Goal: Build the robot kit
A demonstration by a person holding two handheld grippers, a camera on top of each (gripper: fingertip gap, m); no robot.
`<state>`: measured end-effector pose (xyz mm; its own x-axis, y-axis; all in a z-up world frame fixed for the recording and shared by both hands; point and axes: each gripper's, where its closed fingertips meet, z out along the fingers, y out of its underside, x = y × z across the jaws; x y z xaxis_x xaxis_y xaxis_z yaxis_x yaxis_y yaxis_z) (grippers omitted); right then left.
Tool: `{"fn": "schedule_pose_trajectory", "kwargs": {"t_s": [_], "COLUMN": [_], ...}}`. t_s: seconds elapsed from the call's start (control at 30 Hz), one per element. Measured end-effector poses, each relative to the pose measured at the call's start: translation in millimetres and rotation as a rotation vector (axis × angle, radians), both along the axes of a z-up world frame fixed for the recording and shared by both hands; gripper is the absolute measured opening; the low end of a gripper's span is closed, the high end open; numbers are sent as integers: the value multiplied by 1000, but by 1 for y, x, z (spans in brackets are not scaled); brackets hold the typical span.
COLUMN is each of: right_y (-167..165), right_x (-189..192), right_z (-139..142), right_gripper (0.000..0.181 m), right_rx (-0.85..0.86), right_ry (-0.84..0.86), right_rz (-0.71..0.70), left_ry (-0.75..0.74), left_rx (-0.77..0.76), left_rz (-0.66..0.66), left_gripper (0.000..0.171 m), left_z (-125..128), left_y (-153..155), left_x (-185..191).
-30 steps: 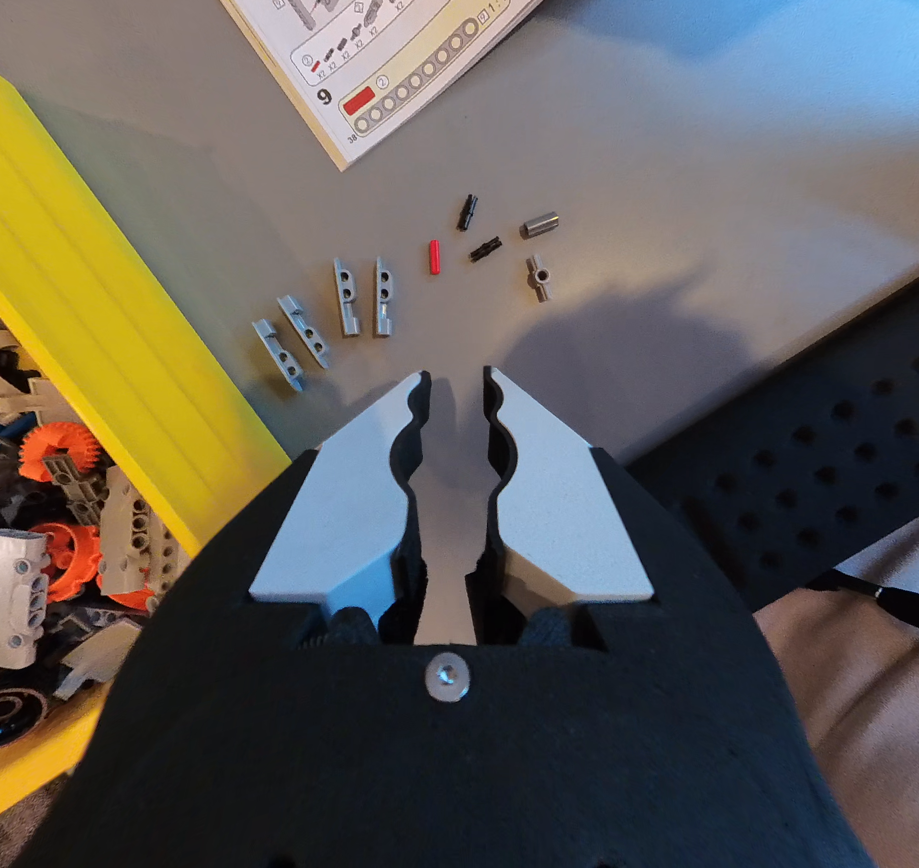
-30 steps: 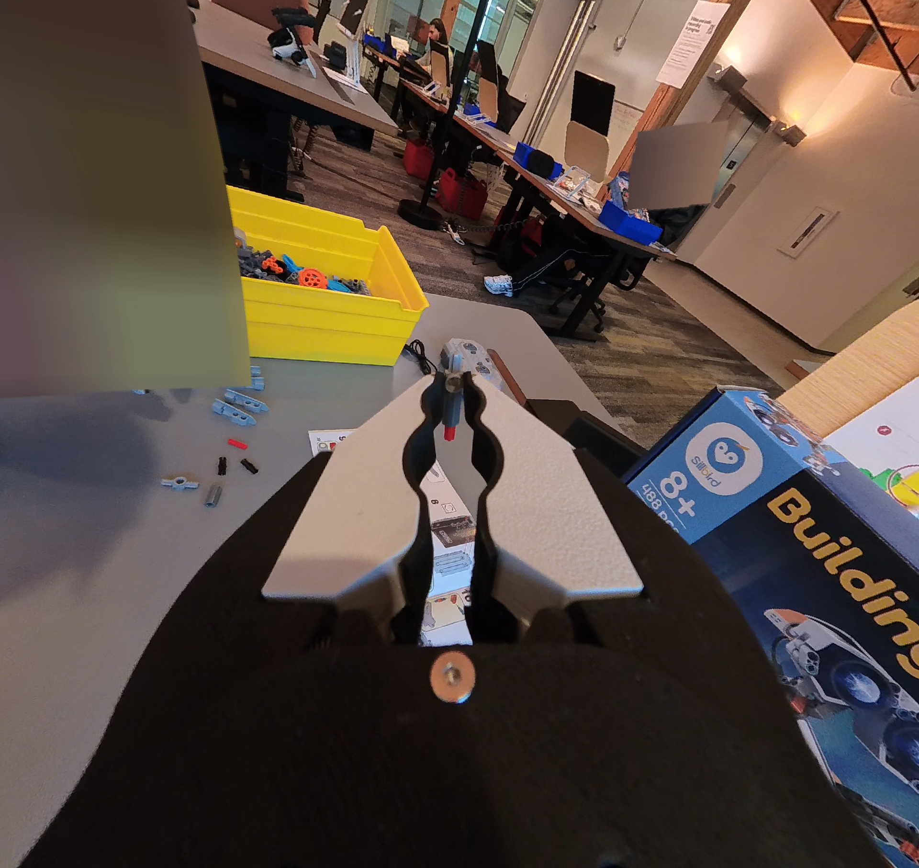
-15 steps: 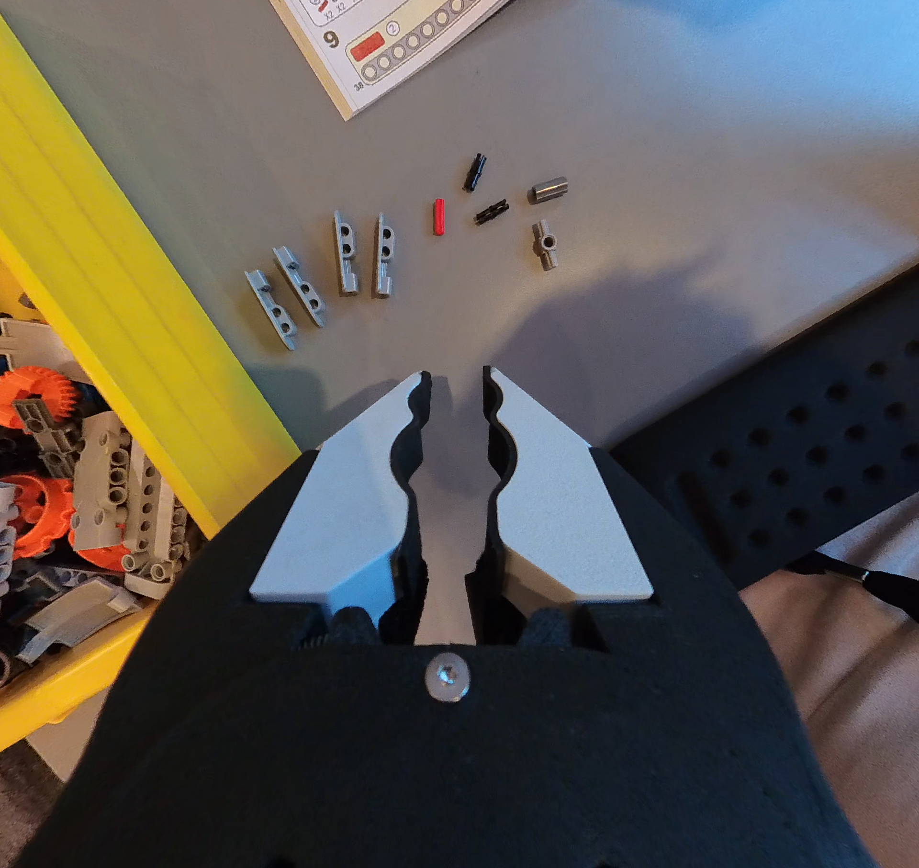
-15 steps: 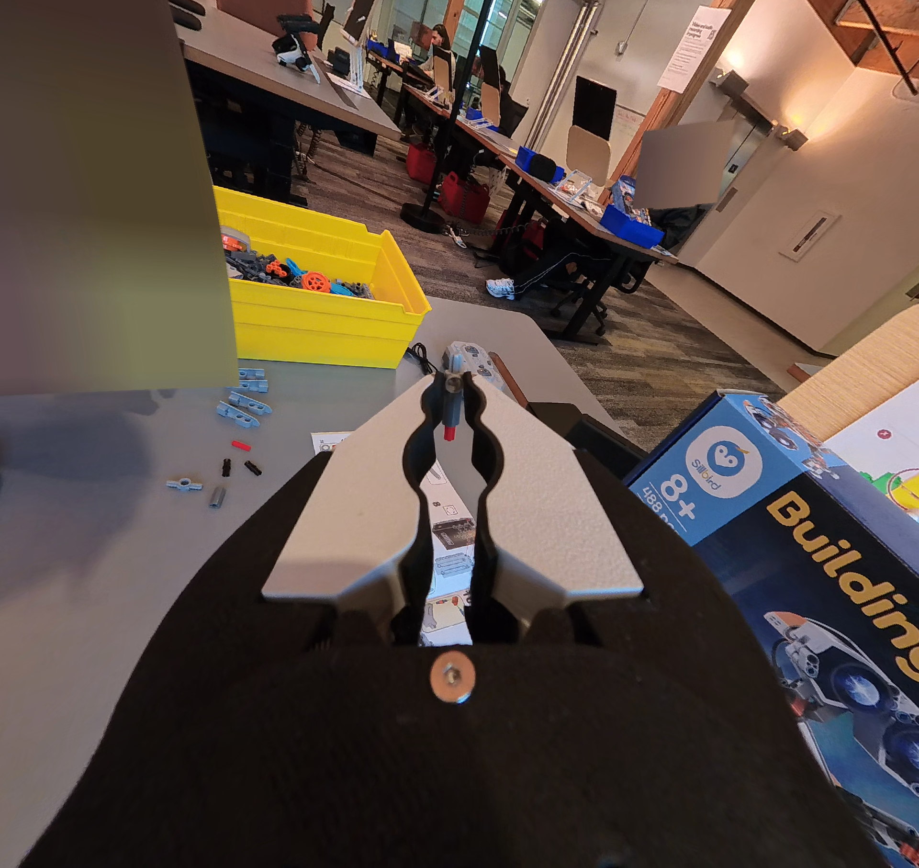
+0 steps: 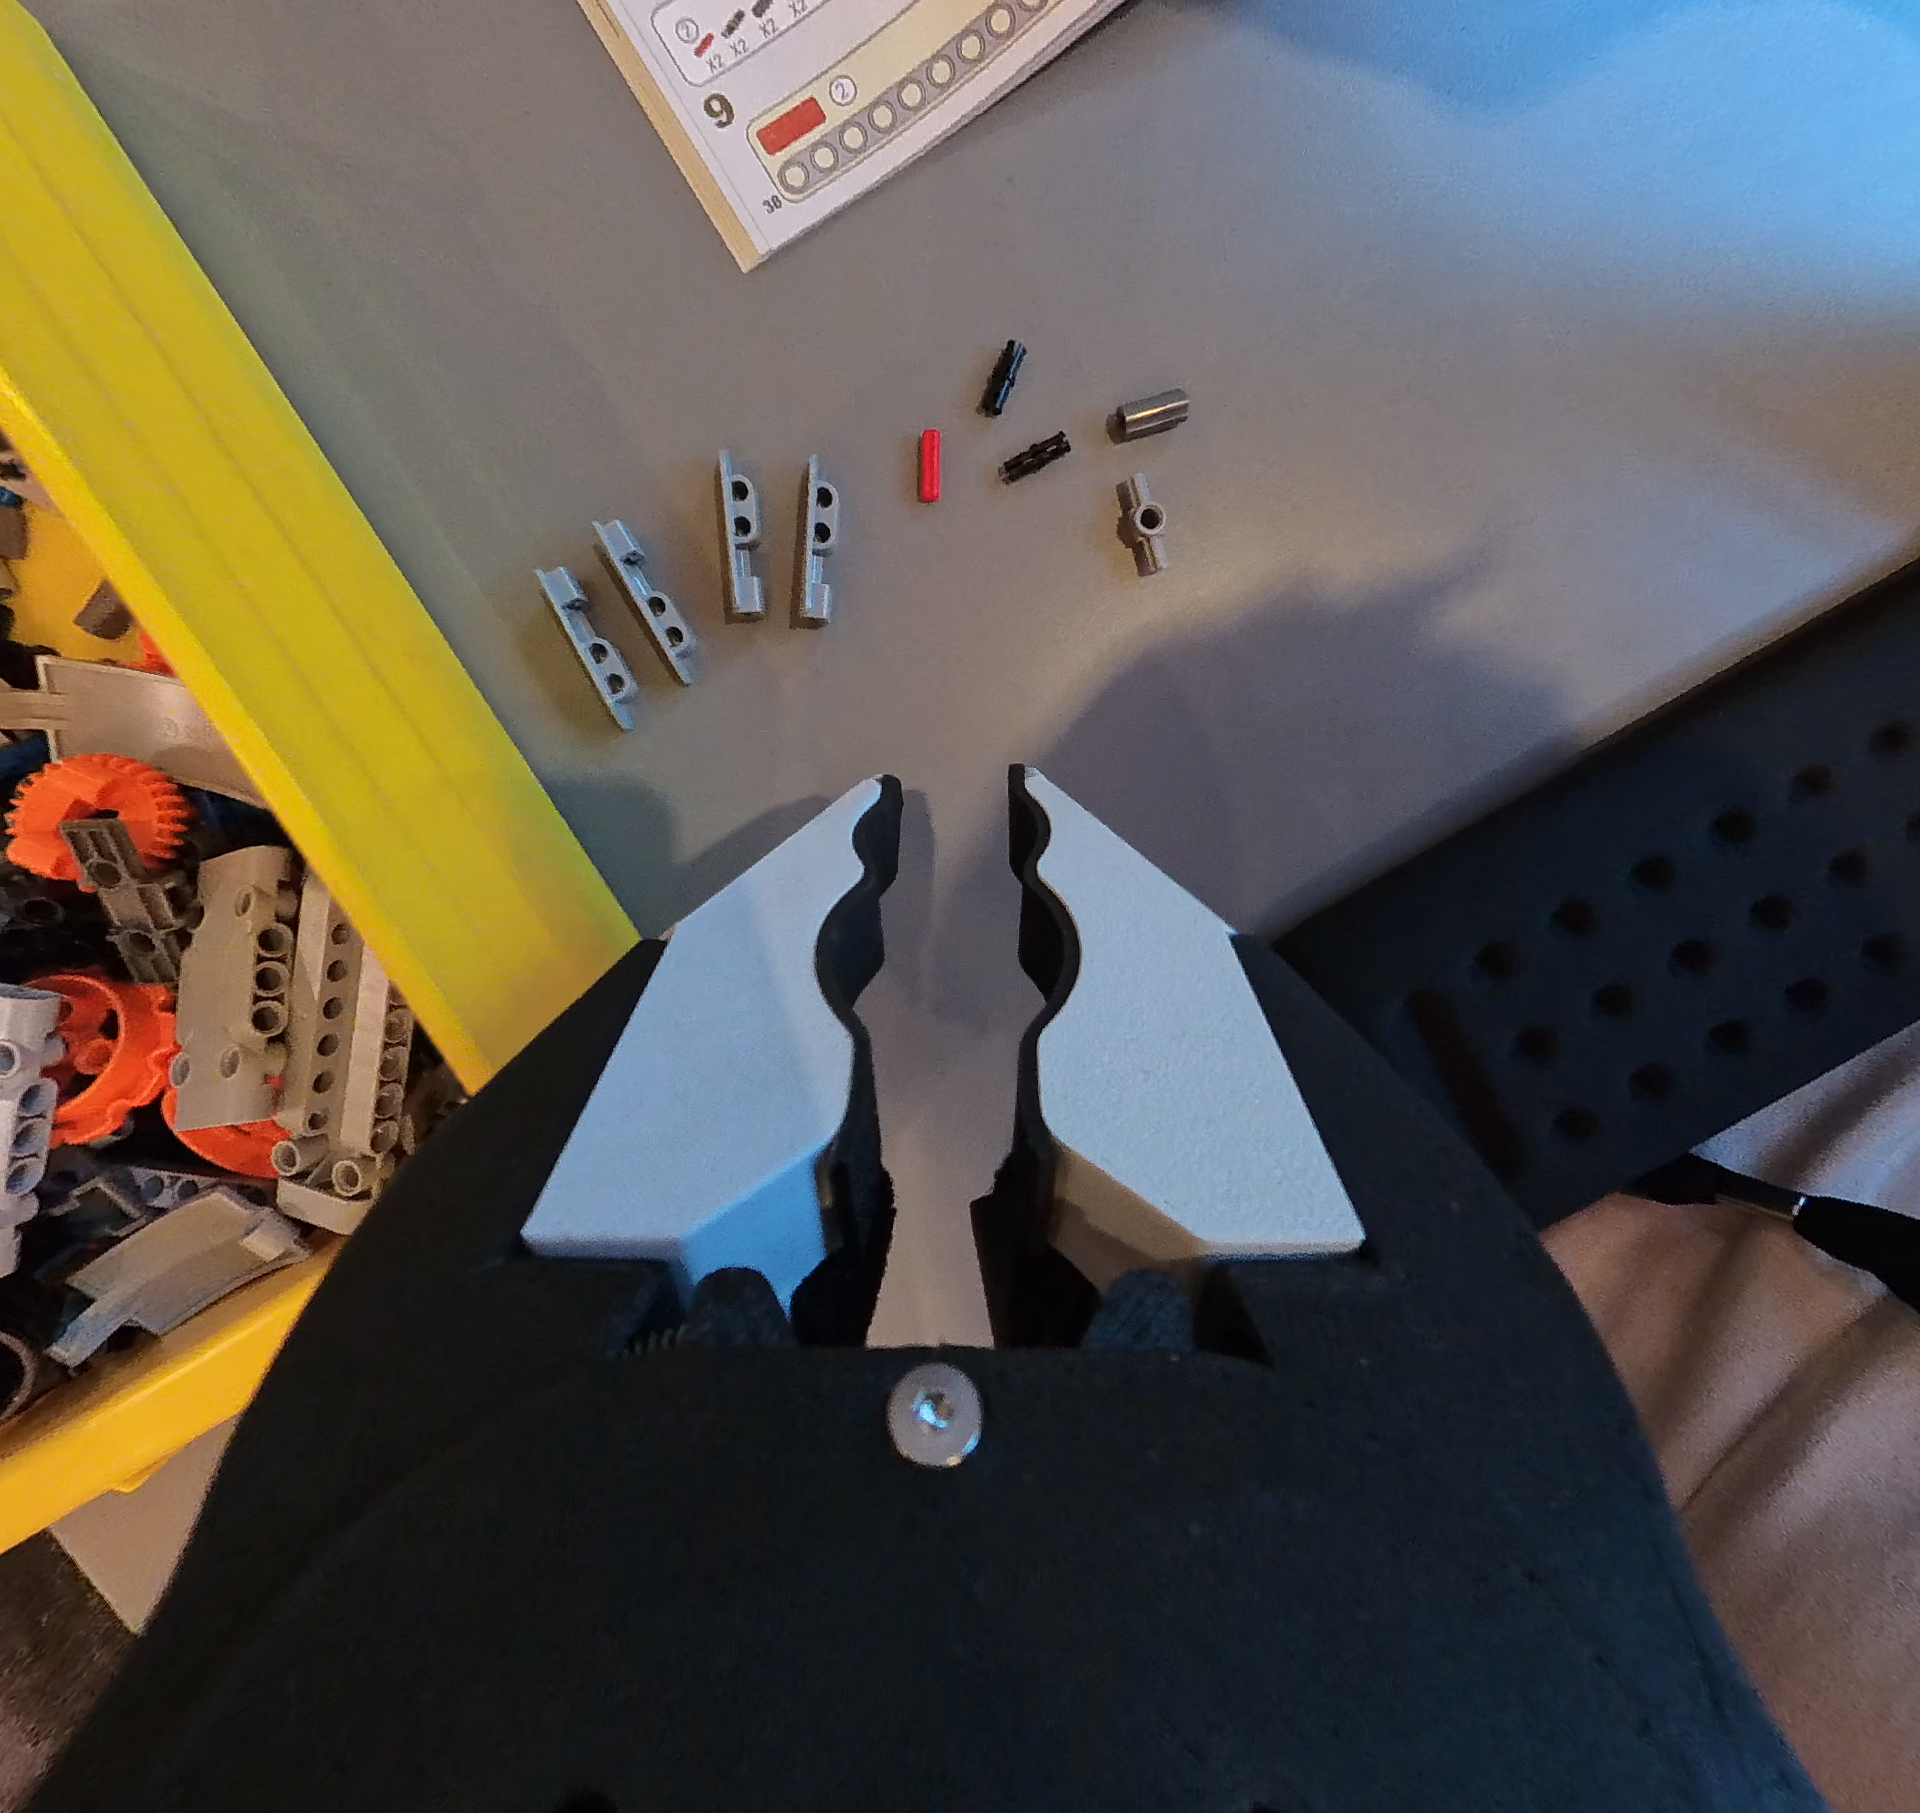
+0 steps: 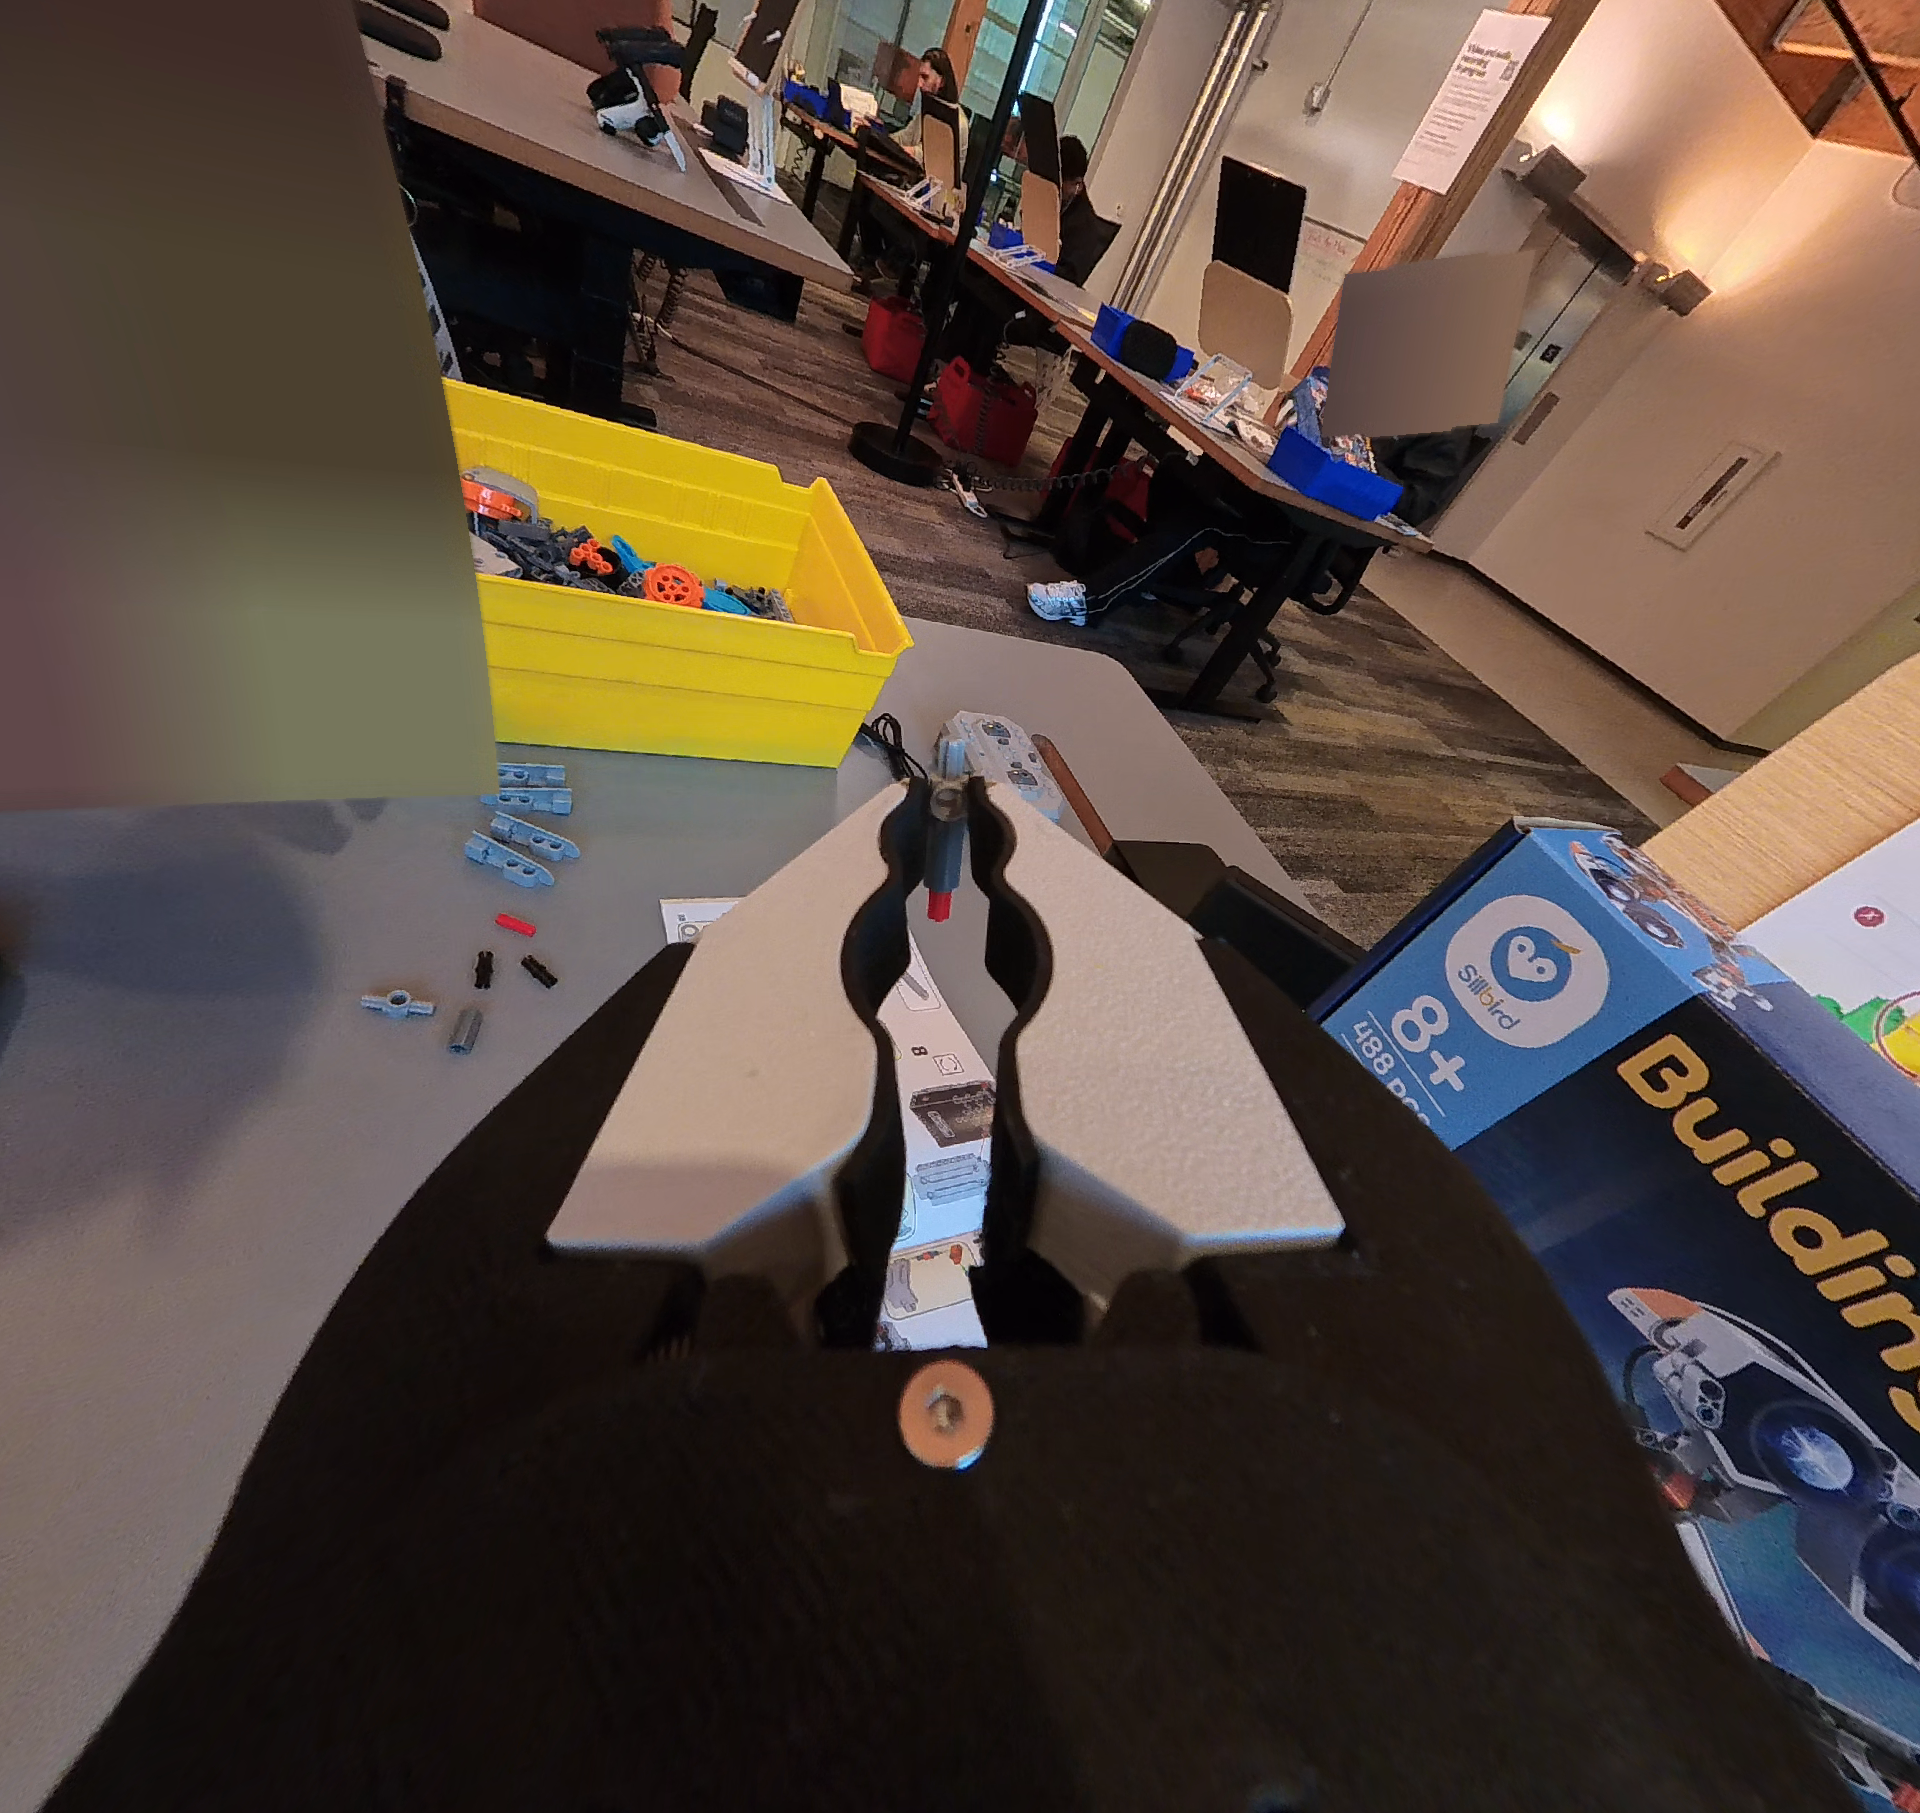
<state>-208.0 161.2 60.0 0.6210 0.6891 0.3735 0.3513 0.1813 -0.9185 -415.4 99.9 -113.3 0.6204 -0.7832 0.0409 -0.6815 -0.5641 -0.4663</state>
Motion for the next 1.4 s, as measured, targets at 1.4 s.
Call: {"fn": "schedule_pose_trajectory", "kwargs": {"t_s": [1.4], "right_y": [-11], "right_x": [-1], "right_z": [7], "right_gripper": [6], "right_rx": [24], "right_ry": [-11], "right_rz": [38], "left_ry": [331], "left_rx": [127], "left_rz": [-1058], "left_gripper": [22], "left_z": [-35], "left_y": [19], "left_x": [72]}}
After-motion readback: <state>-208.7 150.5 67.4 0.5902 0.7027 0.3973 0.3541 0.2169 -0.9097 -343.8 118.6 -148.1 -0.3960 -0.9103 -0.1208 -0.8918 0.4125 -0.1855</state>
